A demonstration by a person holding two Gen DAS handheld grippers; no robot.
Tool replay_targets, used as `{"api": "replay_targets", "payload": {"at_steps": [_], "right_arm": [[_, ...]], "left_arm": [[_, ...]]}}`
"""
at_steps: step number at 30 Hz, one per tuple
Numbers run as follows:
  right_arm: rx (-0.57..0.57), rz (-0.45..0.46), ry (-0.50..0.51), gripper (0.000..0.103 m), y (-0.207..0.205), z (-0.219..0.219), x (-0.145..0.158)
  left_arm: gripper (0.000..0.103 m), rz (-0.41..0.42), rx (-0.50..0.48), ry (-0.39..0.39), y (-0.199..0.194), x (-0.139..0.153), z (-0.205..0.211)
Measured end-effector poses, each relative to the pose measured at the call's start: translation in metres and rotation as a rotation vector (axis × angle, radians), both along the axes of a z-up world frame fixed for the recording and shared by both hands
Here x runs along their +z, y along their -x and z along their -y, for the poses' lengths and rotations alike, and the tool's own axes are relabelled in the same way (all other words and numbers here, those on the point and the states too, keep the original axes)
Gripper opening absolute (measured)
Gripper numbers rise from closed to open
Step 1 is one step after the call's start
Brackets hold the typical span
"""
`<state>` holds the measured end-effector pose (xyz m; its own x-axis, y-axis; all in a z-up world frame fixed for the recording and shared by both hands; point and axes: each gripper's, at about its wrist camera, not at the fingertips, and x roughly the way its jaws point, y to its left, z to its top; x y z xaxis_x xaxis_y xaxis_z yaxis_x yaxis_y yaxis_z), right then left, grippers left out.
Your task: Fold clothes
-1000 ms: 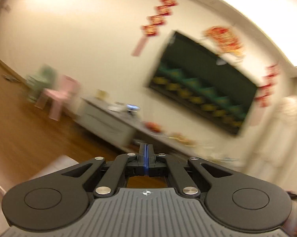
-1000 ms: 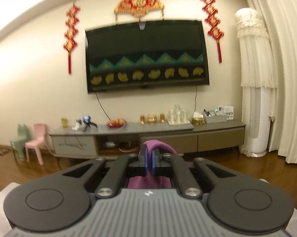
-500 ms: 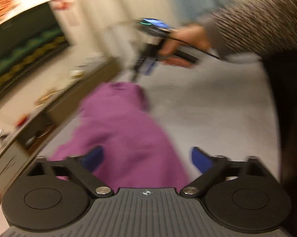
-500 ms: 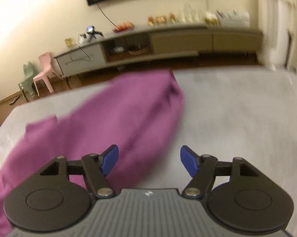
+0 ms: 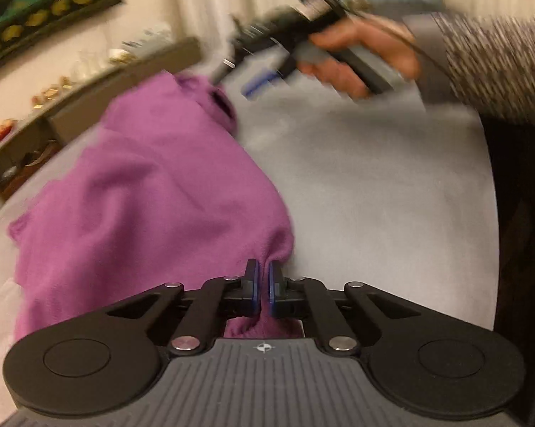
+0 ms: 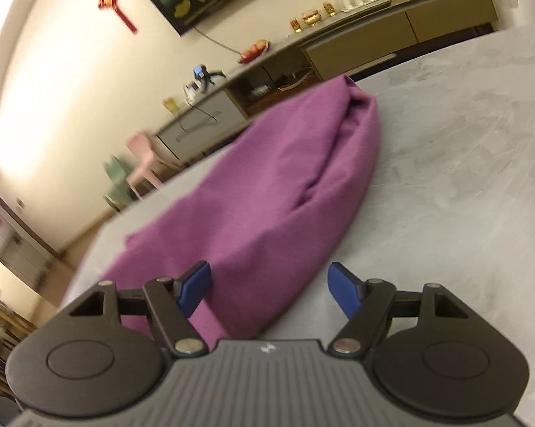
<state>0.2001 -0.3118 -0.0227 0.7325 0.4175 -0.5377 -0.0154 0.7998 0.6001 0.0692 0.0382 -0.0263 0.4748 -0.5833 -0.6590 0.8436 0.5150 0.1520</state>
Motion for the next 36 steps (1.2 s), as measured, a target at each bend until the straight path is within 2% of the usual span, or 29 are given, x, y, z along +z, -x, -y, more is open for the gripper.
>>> {"api": "replay_targets", "payload": {"at_steps": [2, 4, 5, 6, 8, 10, 12, 13, 15, 16, 17, 19, 21, 22, 23, 24, 25, 26, 28, 29, 30, 32, 34, 35, 36], "right_arm": [[0.024, -0.005, -0.016, 0.082, -0.003, -0.006, -0.001], [0.06, -0.017, 0.095, 0.074, -0.006, -0.023, -0.002], [0.063, -0.03, 0.177, 0.034, -0.01, -0.03, -0.003], [0.062, -0.046, 0.251, 0.007, -0.015, -0.034, -0.003], [0.029, -0.024, 0.335, 0.004, -0.024, -0.03, 0.008], [-0.038, 0.047, 0.424, 0.004, -0.041, -0.014, 0.041], [-0.116, 0.108, 0.505, 0.004, -0.063, 0.007, 0.078], [-0.163, 0.122, 0.557, 0.004, -0.076, 0.018, 0.093], [-0.238, 0.103, 0.659, 0.005, -0.108, 0.039, 0.111], [-0.252, 0.095, 0.68, 0.005, -0.114, 0.041, 0.112], [-0.252, 0.092, 0.679, 0.009, -0.11, 0.037, 0.107], [-0.251, 0.086, 0.677, 0.025, -0.104, 0.029, 0.098], [-0.25, 0.08, 0.676, 0.05, -0.097, 0.021, 0.09], [-0.249, 0.076, 0.675, 0.058, -0.094, 0.018, 0.085], [-0.249, 0.073, 0.674, 0.069, -0.091, 0.014, 0.081], [-0.186, 0.084, 0.635, 0.071, -0.08, -0.004, 0.073], [-0.08, 0.097, 0.57, 0.072, -0.064, -0.031, 0.061], [0.022, 0.094, 0.516, 0.075, -0.053, -0.058, 0.048], [0.221, 0.073, 0.413, 0.077, -0.034, -0.115, 0.02], [0.284, 0.069, 0.395, 0.077, -0.029, -0.14, 0.008], [0.319, 0.069, 0.404, 0.077, -0.027, -0.161, -0.002], [0.37, 0.075, 0.432, 0.074, -0.025, -0.199, -0.019], [0.385, 0.098, 0.497, 0.052, -0.026, -0.212, -0.016], [0.395, 0.109, 0.531, 0.025, -0.027, -0.216, -0.013], [0.405, 0.121, 0.565, 0.018, -0.028, -0.221, -0.01]], "left_arm": [[0.004, 0.034, 0.095, 0.107, -0.011, 0.023, -0.015], [0.004, 0.086, 0.211, 0.211, -0.028, 0.049, -0.033], [0.004, 0.112, 0.268, 0.264, -0.04, 0.066, -0.045], [0.004, 0.138, 0.327, 0.317, -0.052, 0.084, -0.057], [0.004, 0.191, 0.451, 0.416, -0.084, 0.127, -0.087], [0.0, 0.247, 0.591, 0.489, -0.124, 0.17, -0.117], [0.0, 0.311, 0.764, 0.531, -0.167, 0.207, -0.147], [0.0, 0.348, 0.87, 0.522, -0.191, 0.218, -0.16], [0.0, 0.349, 1.032, 0.471, -0.238, 0.222, -0.176], [0.0, 0.319, 1.131, 0.428, -0.26, 0.21, -0.185], [0.0, 0.275, 1.186, 0.388, -0.271, 0.192, -0.19], [0.0, 0.175, 1.272, 0.326, -0.287, 0.157, -0.199], [0.002, 0.038, 1.196, 0.398, -0.26, 0.121, -0.206], [0.012, -0.019, 1.129, 0.424, -0.24, 0.103, -0.205], [0.023, -0.068, 1.082, 0.423, -0.221, 0.084, -0.201], [0.054, -0.109, 1.044, 0.416, -0.203, 0.067, -0.198], [0.079, -0.133, 1.032, 0.396, -0.189, 0.053, -0.195], [0.084, -0.161, 1.025, 0.373, -0.176, 0.038, -0.19], [0.084, -0.204, 0.999, 0.31, -0.158, 0.021, -0.181], [0.085, -0.214, 0.986, 0.281, -0.151, 0.017, -0.177], [0.09, -0.203, 0.981, 0.264, -0.144, 0.015, -0.175], [0.096, -0.193, 0.983, 0.201, -0.135, 0.006, -0.166], [0.096, -0.179, 0.975, 0.106, -0.14, -0.01, -0.153], [0.096, -0.132, 0.96, 0.037, -0.141, -0.016, -0.145], [0.092, -0.084, 0.944, -0.032, -0.141, -0.023, -0.137]]}}
